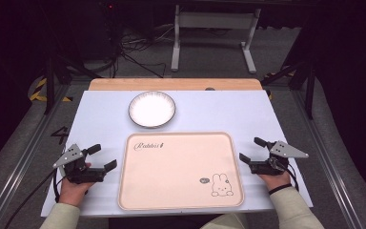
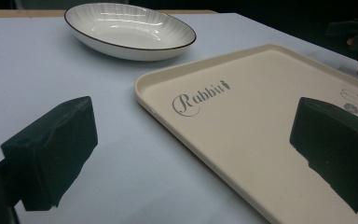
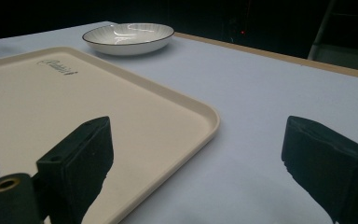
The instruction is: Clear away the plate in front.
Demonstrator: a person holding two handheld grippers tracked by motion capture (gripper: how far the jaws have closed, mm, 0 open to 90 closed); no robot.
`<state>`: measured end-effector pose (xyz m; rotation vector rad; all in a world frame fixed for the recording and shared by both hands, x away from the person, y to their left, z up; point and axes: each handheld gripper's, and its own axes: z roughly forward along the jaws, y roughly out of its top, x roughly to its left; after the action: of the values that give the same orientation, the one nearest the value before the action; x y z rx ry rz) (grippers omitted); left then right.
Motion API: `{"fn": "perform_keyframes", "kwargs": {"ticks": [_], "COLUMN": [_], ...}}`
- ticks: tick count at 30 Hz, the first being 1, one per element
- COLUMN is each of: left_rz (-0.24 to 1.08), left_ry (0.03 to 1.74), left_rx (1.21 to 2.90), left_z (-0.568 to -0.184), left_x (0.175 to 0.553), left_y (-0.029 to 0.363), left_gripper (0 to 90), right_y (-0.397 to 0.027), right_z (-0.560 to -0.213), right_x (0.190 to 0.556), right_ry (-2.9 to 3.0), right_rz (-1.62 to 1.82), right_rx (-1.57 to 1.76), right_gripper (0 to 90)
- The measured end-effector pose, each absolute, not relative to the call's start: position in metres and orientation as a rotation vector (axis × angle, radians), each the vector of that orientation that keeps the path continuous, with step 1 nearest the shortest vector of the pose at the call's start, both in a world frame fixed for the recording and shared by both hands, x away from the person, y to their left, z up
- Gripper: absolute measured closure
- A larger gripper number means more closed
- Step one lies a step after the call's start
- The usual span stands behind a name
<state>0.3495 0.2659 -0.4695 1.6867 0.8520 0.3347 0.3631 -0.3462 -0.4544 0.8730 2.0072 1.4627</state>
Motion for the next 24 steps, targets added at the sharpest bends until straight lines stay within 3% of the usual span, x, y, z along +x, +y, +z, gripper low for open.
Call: {"fn": "perform_keyframes", "kwargs": {"ticks": [10, 24], "left_rz": [0.274, 0.327], "left_ry": [0.904, 0.852], "left_rx": [1.651, 1.679], "left_z": [-0.463, -0.438], "left_x": [0.353, 0.359], "left_y": [0.269, 0.259], "left_gripper": [0.8, 0.7], "right_y": [-0.346, -0.344], "right_z": [-0.454, -0.455], "right_x": [0.363, 0.362], "right_ry": [2.007, 2.007], "right_rz": [1.462, 1.445], "right_rx": [0.873, 0.858], "right_gripper": [9.5, 10.1]}}
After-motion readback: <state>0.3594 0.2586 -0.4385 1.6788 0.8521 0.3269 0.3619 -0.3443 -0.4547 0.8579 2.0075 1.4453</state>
